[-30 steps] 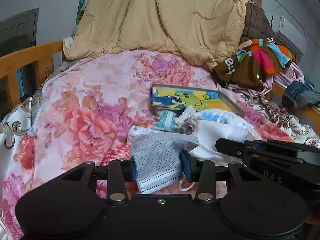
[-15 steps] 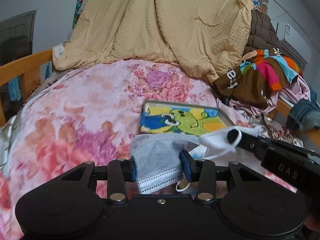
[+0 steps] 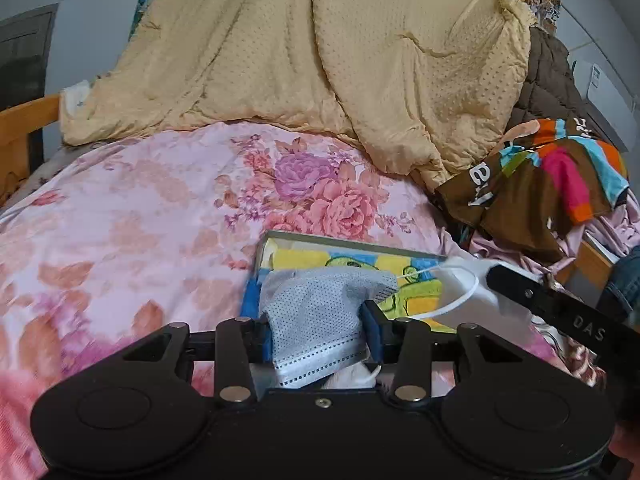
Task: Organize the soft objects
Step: 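Carry the grey mask and white cloth into the metal tray and release both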
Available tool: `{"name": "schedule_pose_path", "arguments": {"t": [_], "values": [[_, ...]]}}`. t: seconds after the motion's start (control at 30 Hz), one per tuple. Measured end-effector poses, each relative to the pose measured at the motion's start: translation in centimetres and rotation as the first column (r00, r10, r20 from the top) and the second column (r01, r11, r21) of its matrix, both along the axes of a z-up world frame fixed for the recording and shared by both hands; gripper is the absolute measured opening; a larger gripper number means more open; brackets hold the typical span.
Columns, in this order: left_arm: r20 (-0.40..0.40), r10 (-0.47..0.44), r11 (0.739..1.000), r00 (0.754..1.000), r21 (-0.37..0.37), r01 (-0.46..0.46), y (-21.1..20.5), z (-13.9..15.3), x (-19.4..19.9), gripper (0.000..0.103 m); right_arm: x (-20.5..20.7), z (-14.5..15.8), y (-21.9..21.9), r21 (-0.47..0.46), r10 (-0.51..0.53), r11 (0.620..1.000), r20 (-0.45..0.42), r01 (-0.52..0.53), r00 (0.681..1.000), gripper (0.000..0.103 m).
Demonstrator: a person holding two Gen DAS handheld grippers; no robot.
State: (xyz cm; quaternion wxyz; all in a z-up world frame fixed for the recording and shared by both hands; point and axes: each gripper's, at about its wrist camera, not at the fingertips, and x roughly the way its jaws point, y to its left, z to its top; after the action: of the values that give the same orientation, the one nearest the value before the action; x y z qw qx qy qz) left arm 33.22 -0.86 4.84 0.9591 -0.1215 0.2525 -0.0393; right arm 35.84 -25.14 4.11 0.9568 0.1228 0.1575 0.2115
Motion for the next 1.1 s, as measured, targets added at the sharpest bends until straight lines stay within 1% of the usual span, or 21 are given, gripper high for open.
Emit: {"name": "schedule_pose_path", "arguments": {"t": [0.13,0.27,0.37,0.43,0.53,0.67,0.77,0.83,0.97,1.1], "values": [[-0.001,0.011,1.000,1.000,-0.026,-0.011,-0.2,-0.7,3.9,0.046,2.6,-1.2,-1.2,0.008,-0.030,1.000,-0.038,0.030,0.999,0.007],[-0.015,0.014,1.000,1.000,-0.012,-0.014,-1.0,-1.6,7.1,0.046,4.5,-2.2,-2.0,0.031,-0.034,0.999,-0.072,0.037,0.997,0.007],[-0.051,0.032,0.999,0.998,-0.008,-0.033,-1.7,-2.6,9.4,0.046,5.5,-2.8,-2.4,0.049,-0.031,0.998,-0.091,0.035,0.995,0.007],[-0.071,0.042,0.999,0.997,-0.019,-0.043,-2.0,-3.3,10.7,0.046,5.9,-2.9,-2.7,0.057,-0.030,0.998,-0.094,0.036,0.995,0.007],[-0.096,0.039,0.999,0.995,-0.019,-0.041,-2.7,-4.2,12.4,0.046,6.5,-3.1,-3.1,0.063,-0.039,0.997,-0.094,0.045,0.995,0.007],[-0.149,0.016,1.000,0.989,0.013,-0.014,-3.7,-5.3,14.0,0.046,7.3,-3.9,-4.0,0.090,-0.060,0.993,-0.118,0.071,0.991,0.007],[-0.210,-0.020,0.998,0.978,0.049,0.031,-4.6,-6.3,14.9,0.047,8.0,-4.8,-4.4,0.104,-0.070,0.991,-0.151,0.087,0.986,0.007],[-0.236,-0.022,0.997,0.972,0.067,0.039,-4.9,-7.1,15.3,0.047,8.3,-5.3,-4.4,0.100,-0.076,0.991,-0.164,0.094,0.984,0.007],[-0.272,-0.016,0.997,0.962,0.067,0.035,-4.9,-8.2,15.6,0.047,9.0,-6.3,-4.1,0.096,-0.071,0.991,-0.197,0.092,0.978,0.007],[-0.282,-0.005,0.998,0.959,0.061,0.023,-4.7,-8.7,15.8,0.047,9.4,-7.2,-3.8,0.099,-0.059,0.991,-0.231,0.084,0.971,0.007]]}}
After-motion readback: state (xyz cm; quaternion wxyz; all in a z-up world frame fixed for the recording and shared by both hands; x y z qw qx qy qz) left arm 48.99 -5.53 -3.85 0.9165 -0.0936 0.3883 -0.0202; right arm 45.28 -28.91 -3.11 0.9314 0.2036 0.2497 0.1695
